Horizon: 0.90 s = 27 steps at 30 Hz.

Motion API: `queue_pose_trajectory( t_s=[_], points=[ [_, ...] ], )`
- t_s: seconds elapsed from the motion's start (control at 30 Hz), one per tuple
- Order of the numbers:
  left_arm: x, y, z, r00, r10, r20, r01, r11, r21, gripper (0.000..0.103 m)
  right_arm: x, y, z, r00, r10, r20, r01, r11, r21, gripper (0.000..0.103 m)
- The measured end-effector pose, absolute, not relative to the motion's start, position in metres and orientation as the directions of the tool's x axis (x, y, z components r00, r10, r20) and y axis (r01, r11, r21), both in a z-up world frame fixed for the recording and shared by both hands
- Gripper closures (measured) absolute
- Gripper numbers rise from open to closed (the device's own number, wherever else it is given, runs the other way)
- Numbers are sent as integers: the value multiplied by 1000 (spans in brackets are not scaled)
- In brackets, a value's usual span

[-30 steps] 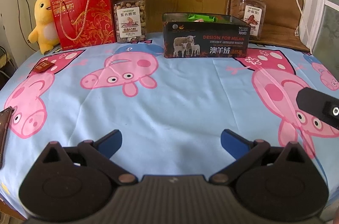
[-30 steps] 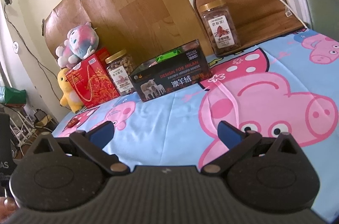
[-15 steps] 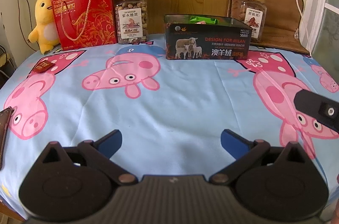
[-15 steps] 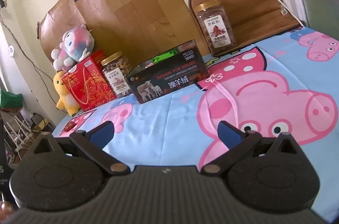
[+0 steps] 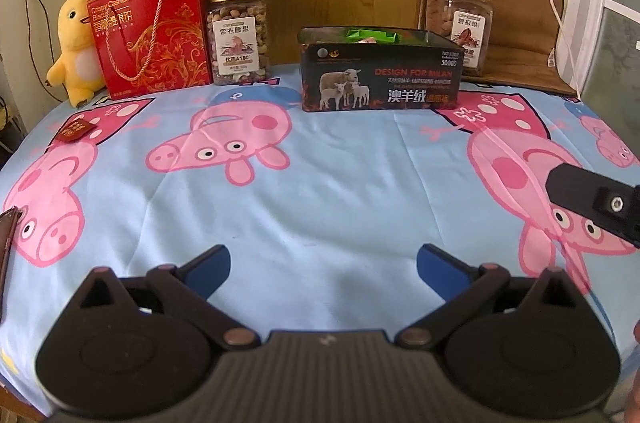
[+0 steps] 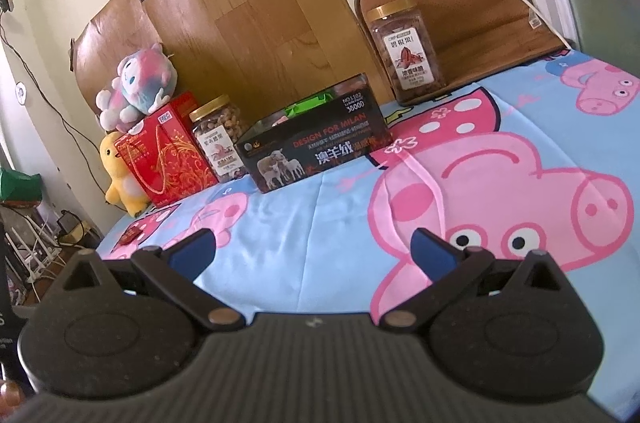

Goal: Organize snacks

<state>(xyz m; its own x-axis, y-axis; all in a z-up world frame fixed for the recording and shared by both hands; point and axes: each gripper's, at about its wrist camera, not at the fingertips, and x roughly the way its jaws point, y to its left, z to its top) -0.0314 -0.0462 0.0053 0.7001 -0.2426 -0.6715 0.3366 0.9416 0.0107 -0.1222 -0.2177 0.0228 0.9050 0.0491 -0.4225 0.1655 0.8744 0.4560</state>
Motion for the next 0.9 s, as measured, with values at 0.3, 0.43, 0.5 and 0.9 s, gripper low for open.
queue_pose_trajectory(
  t_s=[0.3,0.43,0.5,0.9],
  points=[
    [-32,-47,5,700,-246,-671,342,940,12,0,-123,-217,24,907,47,-418,164,876,454,0],
    [-32,-46,5,698,-245,-673,342,940,12,0,-123,-217,23,906,48,-420,164,875,455,0],
    [-33,-45,6,700,-247,-670,343,939,12,0,-123,-217,23,905,54,-423,162,874,459,0],
    [-34,-46,4,702,-247,-668,343,939,14,0,-122,-213,23,902,61,-427,153,881,448,0]
  ],
)
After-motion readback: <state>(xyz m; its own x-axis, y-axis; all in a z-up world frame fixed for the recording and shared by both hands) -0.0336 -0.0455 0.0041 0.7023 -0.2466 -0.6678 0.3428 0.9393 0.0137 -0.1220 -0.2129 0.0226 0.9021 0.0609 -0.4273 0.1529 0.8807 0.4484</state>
